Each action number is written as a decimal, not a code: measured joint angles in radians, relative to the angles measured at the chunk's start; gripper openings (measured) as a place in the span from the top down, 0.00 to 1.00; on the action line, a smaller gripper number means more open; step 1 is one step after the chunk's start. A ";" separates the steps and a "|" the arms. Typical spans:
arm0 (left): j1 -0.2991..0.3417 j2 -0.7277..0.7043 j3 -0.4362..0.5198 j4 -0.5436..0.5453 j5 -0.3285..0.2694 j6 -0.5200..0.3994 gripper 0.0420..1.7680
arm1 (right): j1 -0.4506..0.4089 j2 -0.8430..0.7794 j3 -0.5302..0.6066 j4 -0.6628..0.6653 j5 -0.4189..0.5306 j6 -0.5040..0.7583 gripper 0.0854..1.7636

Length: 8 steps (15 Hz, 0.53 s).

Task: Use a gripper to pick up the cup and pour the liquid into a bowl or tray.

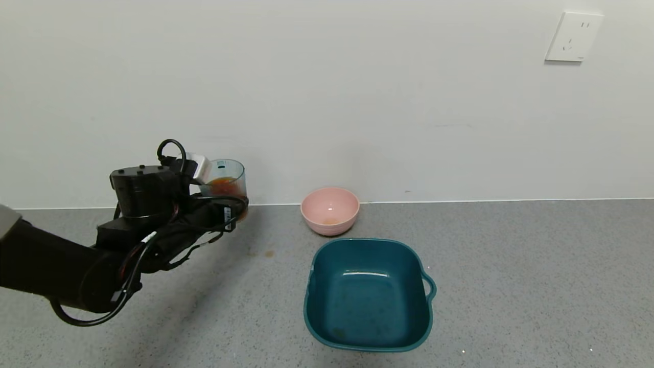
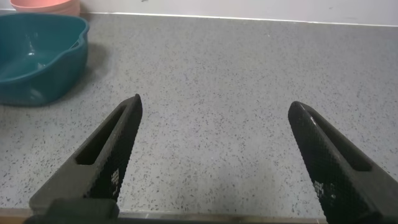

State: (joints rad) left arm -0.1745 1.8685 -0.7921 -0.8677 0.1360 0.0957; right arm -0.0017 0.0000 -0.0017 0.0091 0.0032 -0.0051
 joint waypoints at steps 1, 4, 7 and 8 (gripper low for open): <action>-0.012 -0.001 -0.033 0.035 0.004 0.004 0.30 | 0.000 0.000 0.000 0.000 0.000 0.000 0.03; -0.035 0.005 -0.147 0.164 0.010 0.011 0.30 | 0.000 0.000 0.000 0.000 0.000 0.000 0.03; -0.045 0.034 -0.260 0.244 0.035 0.069 0.30 | 0.000 0.000 0.000 0.000 0.000 0.000 0.03; -0.050 0.049 -0.293 0.260 0.049 0.091 0.30 | 0.000 0.000 0.000 0.000 0.001 0.000 0.03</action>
State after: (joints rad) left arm -0.2240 1.9177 -1.0851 -0.6074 0.1851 0.1866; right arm -0.0017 0.0000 -0.0019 0.0091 0.0038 -0.0053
